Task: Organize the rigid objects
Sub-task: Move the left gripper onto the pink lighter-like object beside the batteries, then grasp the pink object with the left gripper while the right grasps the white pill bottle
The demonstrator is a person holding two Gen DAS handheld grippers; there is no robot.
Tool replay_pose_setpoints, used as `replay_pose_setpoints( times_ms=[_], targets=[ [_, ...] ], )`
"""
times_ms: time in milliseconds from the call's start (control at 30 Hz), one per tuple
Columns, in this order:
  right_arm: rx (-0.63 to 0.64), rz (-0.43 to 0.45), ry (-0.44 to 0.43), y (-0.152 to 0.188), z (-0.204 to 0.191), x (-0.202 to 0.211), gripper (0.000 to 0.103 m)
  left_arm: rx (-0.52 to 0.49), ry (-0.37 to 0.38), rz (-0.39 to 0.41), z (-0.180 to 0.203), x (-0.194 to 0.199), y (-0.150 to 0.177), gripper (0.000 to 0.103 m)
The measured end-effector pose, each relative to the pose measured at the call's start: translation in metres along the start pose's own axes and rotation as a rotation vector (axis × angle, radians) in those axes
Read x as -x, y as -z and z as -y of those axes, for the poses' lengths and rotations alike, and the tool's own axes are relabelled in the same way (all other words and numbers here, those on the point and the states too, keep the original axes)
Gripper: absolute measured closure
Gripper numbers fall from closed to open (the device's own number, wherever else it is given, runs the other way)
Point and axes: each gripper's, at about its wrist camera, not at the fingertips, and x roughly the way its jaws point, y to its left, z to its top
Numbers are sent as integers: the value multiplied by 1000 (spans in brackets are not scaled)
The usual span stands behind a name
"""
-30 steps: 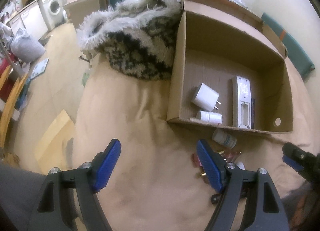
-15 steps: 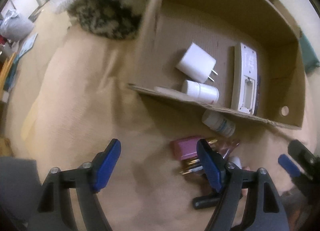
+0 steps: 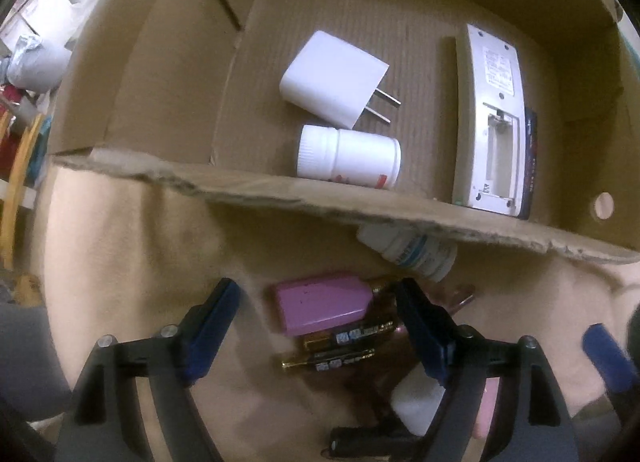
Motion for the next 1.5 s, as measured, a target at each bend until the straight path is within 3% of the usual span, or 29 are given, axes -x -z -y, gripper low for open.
replay_pose_setpoints(
  times_ms=[267,333,567,600,667,800,900,1133,1500],
  targets=[
    [6,1,-36,-2,-5,2,19,-13,-8,21,-3,-1,1,25],
    [1,-2,-42,-2,-4,2,19,-21,-60,14,-11,-4,4,32],
    [10,-6,-53,-2,-9,2,19,-41,-47,9,-16,0,6,41],
    [13,-6,-52,-2,-10,1,19,-68,-48,9,-13,0,5,43],
    [16,-7,-50,-1,-11,1,19,-112,-18,11,-8,1,7,63],
    [14,-8,-39,-2,-8,1,19,-164,-27,3,-5,5,12,63],
    [8,-8,-36,-2,-6,1,19,-152,7,-3,-11,6,8,63],
    [26,-13,-18,0,-8,-2,19,-133,4,3,-32,18,4,63],
    [44,-26,21,3,-8,-7,19,-164,39,57,-76,77,9,63]
  ],
)
